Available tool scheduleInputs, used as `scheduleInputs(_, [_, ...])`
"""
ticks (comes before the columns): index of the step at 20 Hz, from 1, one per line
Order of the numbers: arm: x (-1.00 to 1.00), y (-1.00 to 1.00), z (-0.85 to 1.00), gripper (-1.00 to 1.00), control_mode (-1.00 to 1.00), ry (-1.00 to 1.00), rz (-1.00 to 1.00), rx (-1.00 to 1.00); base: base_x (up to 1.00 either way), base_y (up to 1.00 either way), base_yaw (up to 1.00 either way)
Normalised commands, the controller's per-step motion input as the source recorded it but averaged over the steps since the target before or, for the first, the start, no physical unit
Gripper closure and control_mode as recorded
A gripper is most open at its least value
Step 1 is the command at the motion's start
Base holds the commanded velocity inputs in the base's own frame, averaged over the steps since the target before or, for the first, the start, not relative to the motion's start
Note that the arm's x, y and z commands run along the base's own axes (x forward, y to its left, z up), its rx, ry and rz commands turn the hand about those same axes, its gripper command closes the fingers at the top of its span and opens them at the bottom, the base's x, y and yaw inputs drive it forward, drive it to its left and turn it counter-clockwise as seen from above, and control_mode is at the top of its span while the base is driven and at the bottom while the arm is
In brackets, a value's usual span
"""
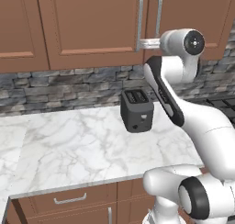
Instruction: Open the cabinet, pick the kettle from the cabinet, and place it in the sink.
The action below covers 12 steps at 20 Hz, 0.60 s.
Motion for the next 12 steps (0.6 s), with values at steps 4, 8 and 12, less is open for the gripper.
scheduleInputs(4, [0.34, 0.00, 0.26, -1.00, -1.00, 0.00, 0.00, 0.00, 0.00, 0.00, 0.00])
scheduleInputs(8, [0.37, 0.00, 0.23, -1.00, -1.00, 0.00, 0.00, 0.00, 0.00, 0.00, 0.00])
scheduleInputs(12, [0.40, -0.02, 0.13, -1.00, -1.00, 0.02, 0.00, 0.00, 0.00, 0.00, 0.00])
